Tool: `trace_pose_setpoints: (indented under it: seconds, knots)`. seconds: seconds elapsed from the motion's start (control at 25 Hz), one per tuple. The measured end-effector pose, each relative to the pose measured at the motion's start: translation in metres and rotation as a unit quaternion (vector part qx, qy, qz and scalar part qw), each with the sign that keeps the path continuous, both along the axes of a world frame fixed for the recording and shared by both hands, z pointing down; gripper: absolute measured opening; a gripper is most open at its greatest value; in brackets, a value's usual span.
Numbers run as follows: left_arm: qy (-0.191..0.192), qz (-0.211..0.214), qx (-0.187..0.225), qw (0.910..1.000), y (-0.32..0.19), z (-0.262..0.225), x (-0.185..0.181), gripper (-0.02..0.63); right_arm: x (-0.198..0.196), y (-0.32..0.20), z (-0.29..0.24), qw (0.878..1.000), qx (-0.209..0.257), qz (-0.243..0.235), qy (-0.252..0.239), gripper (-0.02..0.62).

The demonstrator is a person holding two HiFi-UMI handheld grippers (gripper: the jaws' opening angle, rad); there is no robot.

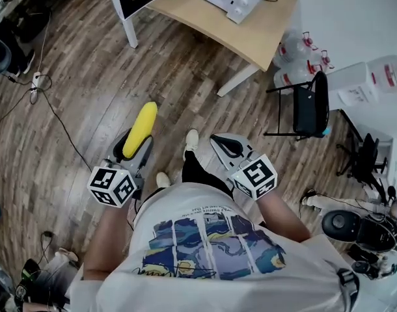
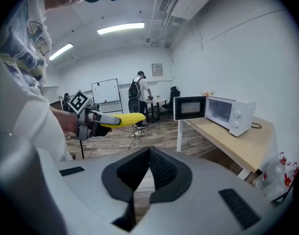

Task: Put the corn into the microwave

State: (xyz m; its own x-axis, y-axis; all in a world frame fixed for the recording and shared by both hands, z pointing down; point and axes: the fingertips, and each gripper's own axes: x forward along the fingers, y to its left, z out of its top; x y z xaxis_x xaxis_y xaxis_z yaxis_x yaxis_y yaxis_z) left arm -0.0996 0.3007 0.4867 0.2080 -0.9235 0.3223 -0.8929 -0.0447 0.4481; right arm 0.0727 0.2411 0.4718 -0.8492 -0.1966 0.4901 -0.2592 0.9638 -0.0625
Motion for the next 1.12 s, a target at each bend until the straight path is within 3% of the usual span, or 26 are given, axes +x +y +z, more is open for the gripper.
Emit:
trace_pose_setpoints:
  seconds: [0.08, 0.24, 0.56, 0.8, 1.12]
  knots:
    - [-0.004, -0.014, 0.004, 0.9999, -0.033, -0.006, -0.004, 0.256, -0.003, -0.038, -0.003, 1.000, 0.008, -0.002, 0.001, 0.011]
    - [-0.019, -0.037, 0.013, 0.9990, -0.104, -0.027, -0.012, 0.256, -0.004, -0.113, -0.013, 1.000, 0.005, 0.002, -0.012, 0.106]
    - [-0.049, -0.054, 0.018, 0.9972, -0.235, -0.042, -0.015, 0.256, 0.027, -0.233, -0.015, 0.999, -0.004, 0.030, -0.020, 0.121]
    - [-0.059, -0.039, 0.012, 0.9974, -0.319, -0.041, -0.014, 0.256, 0.049, -0.285, -0.016, 0.996, -0.024, 0.075, -0.030, 0.121]
    - [-0.062, -0.014, 0.007, 0.9980, -0.435, -0.016, -0.039, 0.256, 0.068, -0.339, -0.012, 0.987, -0.027, 0.155, -0.023, 0.121]
